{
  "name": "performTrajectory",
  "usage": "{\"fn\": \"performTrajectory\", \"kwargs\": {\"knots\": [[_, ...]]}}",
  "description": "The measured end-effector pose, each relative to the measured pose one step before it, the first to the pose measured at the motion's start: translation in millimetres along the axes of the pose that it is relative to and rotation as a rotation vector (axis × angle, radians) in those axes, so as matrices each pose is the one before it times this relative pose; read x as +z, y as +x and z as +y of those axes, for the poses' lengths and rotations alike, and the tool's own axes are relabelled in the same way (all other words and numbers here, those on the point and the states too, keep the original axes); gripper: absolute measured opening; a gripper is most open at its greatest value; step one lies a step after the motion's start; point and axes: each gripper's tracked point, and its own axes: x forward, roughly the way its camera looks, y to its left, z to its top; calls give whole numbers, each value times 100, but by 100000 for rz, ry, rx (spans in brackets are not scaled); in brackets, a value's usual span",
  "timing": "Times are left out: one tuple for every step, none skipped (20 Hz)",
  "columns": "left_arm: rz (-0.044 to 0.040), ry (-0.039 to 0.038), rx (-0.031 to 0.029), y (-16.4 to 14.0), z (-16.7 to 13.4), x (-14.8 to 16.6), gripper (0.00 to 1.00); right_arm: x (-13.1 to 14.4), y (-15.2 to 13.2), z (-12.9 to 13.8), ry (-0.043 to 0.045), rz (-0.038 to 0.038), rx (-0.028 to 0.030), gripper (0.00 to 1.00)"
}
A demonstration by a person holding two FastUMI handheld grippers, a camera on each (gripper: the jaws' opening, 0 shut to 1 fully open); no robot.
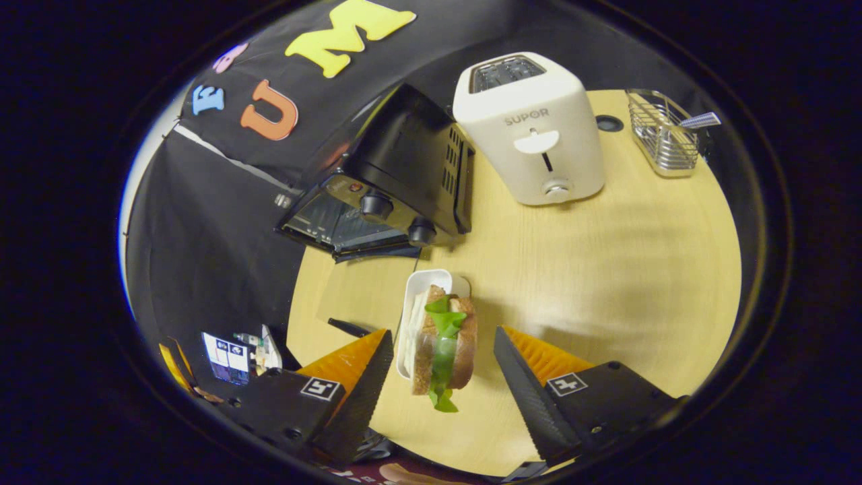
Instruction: Open the electric oven with the left hand, put the food in, and close the electric oven.
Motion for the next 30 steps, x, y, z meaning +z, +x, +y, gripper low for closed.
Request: {"fn": "performTrajectory", "kwargs": {"knots": [[-490, 1038, -605, -154, -207, -130, 95, -197, 535, 111, 922, 2056, 1389, 94], [91, 785, 606, -117, 170, -4, 95, -237, 515, 36, 1410, 2376, 1567, 80], [-160, 254, 1843, -194, 514, 76, 95, -396, 513, -43, 2099, 2314, 1402, 86], [-999, -492, 2176, -171, 628, 234, 95, -364, 425, -200, 3385, 2442, 991, 69], [-1466, -763, 939, -158, 187, 267, 95, -5, 318, 360, 2483, -305, 2614, 57], [-1074, -1136, -393, -306, -23, 208, 95, -460, -97, -31, 327, -1043, 815, 51], [-490, -1438, -1253, -257, -129, -8, 95, 558, -180, 60, 57, -1849, -26, 52], [55, -1197, -913, -263, -40, -61, 95, 6, -133, -8, -323, -1524, -1480, 49], [15, -605, -393, -190, 210, 68, 95, -87, -500, 126, -4, -1867, -1433, 45], [-23, -104, 204, -89, 306, -52, 95, -196, -473, 304, -358, -1227, -732, 45], [6, 188, 471, -125, 349, -71, 95, -293, -534, 542, -269, -1019, 93, 44], [204, 264, 657, -122, 363, -197, 95, -246, -505, 442, 128, -1208, 287, 44], [169, 503, 794, -115, 370, -244, 95, -343, -577, 552, 346, -1470, 707, 35], [617, 568, 136, -52, 185, -482, 95, -246, -429, 610, -283, -2335, 810, 44], [567, -45, 452, -127, 184, -488, 95, -348, -300, 557, -463, -2362, 515, 44], [570, -619, 441, -96, 211, -390, 95, -335, -267, 601, -750, -1845, 356, 44], [1081, -870, -687, -125, 38, -387, 95, -527, -343, 699, -424, -1693, 1029, 44], [834, -1232, -436, -145, 185, -325, 95, -424, -326, 845, 33, -1536, 1812, 44], [342, -1164, -79, 5, 352, -234, 95, -612, -85, 1139, 753, -992, 2624, 35], [41, -965, -58, -74, 375, -76, 95, -734, -123, 1158, -38, -752, 2537, 43], [-417, -866, 167, -144, 464, 112, 95, -600, 209, 925, -540, -1548, 1653, 43], [-157, -932, -228, -191, 303, -61, 95, -488, 270, 684, -1391, -2087, 502, 42], [40, -885, -695, -273, 211, -196, 95, -460, 292, 619, -1263, -1696, 13, 40], [83, -653, -731, -205, 165, 11, 95, -572, 353, 609, -1118, -1277, 382, 39], [136, -388, -605, -160, 299, -52, 94, -391, 394, 734, -263, -1168, 643, 28], [111, 83, -474, -220, 257, -47, 95, -325, 537, 842, 1149, -1471, 1059, 28], [-186, 521, -89, -121, 496, -45, 95, -284, 756, 808, 1229, -1795, 1370, 36], [-277, 893, 62, -132, 443, -68, 94, -93, 734, 776, 745, -2096, 1491, 27], [-141, 853, 350, -157, 497, 10, 94, 258, 749, 766, 1182, -4087, 1817, 27], [-203, 396, 324, -123, 391, 4, 94, 537, 1018, 937, 1600, -5518, 2249, 35]]}}
